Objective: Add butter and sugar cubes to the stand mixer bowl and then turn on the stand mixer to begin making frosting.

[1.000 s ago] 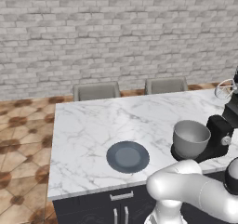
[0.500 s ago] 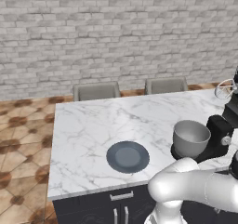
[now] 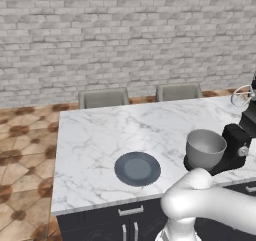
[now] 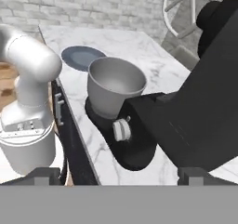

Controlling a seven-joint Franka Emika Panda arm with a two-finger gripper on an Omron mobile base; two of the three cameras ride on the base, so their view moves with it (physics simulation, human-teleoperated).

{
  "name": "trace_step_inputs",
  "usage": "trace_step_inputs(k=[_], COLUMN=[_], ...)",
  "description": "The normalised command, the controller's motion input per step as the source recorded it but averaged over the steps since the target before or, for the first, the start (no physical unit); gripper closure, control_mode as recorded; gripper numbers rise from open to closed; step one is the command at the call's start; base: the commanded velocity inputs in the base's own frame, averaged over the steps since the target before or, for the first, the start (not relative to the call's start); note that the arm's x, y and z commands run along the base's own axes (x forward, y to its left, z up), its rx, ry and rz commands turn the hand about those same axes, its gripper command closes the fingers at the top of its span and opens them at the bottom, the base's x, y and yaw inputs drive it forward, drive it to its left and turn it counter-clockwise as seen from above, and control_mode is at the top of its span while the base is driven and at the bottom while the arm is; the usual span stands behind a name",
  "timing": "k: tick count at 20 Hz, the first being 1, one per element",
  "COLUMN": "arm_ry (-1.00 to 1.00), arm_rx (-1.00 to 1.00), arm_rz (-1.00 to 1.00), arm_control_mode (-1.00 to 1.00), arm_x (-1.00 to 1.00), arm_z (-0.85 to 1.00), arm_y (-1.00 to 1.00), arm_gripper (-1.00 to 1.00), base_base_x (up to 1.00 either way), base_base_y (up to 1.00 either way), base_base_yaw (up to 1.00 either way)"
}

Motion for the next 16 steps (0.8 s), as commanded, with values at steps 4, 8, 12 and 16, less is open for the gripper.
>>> trace_step_inputs(k=[4, 8, 12, 16], arm_ry=[-0.06, 0.00, -0.03, -0.03], arm_rx=[0.10, 0.11, 0.10, 0.11], arm_rz=[-0.01, -0.01, 0.00, 0.00], arm_control_mode=[-1.00, -1.00, -1.00, -1.00], arm_x=[0.56, 0.75, 0.72, 0.69], arm_z=[-0.15, -0.16, -0.28, -0.35], arm_y=[-0.45, -0.52, -0.57, -0.54], arm_gripper=[-1.00, -1.00, -1.00, -1.00], base_base_x=[0.00, 0.00, 0.00, 0.00], base_base_y=[0.00, 0.00, 0.00, 0.00], base_base_yaw=[0.00, 0.00, 0.00, 0.00])
